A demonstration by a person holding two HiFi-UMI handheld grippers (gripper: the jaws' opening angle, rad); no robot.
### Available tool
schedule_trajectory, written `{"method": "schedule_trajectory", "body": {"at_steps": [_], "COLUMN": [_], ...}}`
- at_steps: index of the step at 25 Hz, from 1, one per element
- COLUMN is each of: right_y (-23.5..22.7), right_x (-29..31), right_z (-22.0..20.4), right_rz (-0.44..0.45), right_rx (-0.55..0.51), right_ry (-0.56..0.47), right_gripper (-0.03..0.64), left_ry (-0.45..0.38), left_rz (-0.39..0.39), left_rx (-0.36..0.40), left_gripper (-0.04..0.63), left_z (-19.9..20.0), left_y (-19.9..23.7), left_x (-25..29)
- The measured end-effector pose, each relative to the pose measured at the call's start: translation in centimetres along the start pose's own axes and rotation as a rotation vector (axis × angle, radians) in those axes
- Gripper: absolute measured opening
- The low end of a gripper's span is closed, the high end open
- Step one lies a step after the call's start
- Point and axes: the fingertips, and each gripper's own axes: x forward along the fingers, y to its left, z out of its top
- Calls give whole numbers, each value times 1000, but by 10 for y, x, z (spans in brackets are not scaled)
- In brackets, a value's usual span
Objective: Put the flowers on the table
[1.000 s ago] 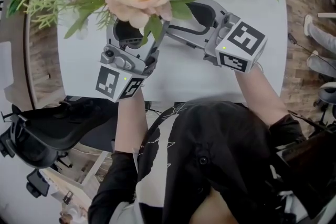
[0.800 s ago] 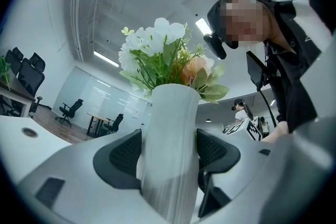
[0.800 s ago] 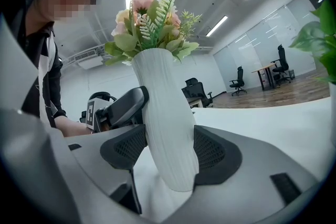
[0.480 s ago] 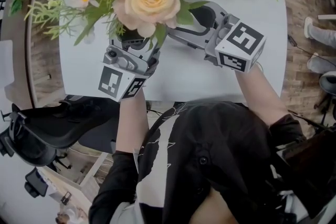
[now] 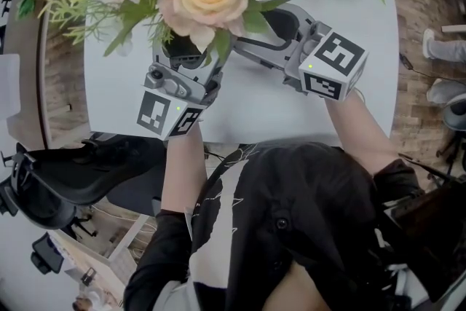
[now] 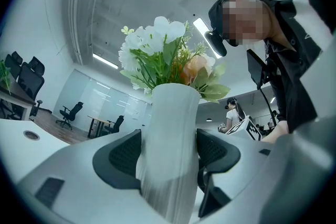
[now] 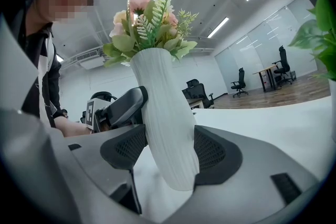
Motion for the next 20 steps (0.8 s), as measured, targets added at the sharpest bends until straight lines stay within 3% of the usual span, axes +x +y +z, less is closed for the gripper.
{"method": "schedule_trajectory", "body": {"at_steps": [14,16,20], "right_y": [-1,-2,-6], "right_x": [0,-1,0], "right_z": [-2,-3,-8], "right_rz": [-31,-37,-48], "right_rx": [-13,-12,2], "right_ry": [21,32,63], "right_gripper": [293,293,293], "left_ry": [35,45,71], "left_rz": [42,56,97], "left_rx": [26,29,25], "left_gripper": [318,293,179], "left_z": [2,5,14], "left_y": [-4,-7,-10], "left_x": [-16,-22,-32]}}
